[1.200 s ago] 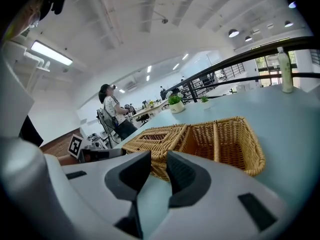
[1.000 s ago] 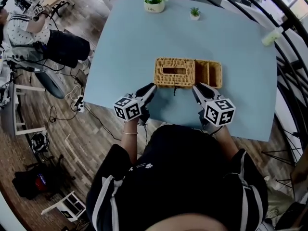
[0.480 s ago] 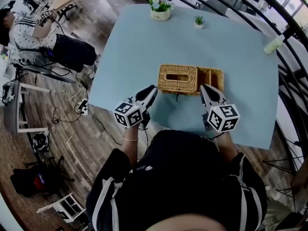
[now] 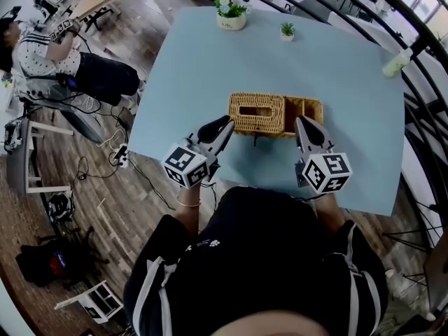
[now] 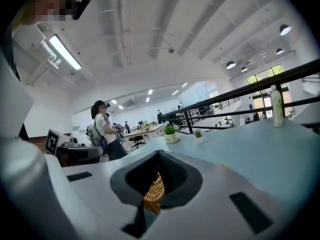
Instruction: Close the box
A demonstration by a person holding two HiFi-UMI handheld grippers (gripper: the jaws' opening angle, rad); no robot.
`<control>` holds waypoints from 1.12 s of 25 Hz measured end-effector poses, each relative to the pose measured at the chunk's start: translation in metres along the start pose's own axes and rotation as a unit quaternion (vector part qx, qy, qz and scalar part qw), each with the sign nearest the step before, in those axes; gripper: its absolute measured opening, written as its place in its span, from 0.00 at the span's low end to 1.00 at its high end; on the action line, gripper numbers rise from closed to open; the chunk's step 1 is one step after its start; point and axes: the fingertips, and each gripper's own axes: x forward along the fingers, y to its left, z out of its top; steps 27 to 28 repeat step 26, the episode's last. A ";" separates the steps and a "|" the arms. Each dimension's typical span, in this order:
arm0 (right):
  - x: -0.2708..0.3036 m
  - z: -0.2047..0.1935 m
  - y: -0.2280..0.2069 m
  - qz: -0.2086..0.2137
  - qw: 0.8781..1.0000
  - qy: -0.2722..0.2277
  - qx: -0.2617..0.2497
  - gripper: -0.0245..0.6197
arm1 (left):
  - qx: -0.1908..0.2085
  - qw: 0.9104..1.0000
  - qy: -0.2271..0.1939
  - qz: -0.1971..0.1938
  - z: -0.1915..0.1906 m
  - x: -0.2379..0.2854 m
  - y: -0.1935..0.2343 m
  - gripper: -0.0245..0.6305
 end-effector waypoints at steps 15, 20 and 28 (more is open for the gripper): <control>-0.003 -0.006 0.001 0.012 1.000 0.014 0.011 0.04 | 0.007 1.000 0.015 0.004 -0.006 0.003 -0.005 0.13; -0.003 -0.008 0.003 0.015 1.000 0.017 0.010 0.04 | 0.005 1.000 0.015 0.010 -0.006 0.001 -0.003 0.13; -0.005 -0.009 0.004 0.016 1.000 0.019 0.009 0.04 | 0.003 1.000 0.015 0.018 -0.003 -0.001 -0.003 0.13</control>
